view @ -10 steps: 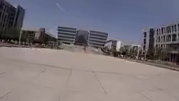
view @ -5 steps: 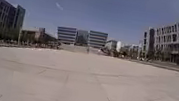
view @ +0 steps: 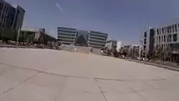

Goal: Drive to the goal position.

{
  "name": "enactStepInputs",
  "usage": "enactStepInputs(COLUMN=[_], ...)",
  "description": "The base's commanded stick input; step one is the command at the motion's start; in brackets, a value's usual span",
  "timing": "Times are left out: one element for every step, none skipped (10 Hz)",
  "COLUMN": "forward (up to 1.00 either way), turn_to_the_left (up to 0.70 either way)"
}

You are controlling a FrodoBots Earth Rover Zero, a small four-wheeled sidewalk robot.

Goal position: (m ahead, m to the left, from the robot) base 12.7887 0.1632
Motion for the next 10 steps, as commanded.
enactStepInputs(forward=[0.70,0.70,0.70,0.70,0.70,0.70,0.70,0.70,0.70,0.70], turn_to_the_left=[0.02,0.02,0.02,0.02,-0.10,-0.33,-0.33,-0.33,0.02,0.02])
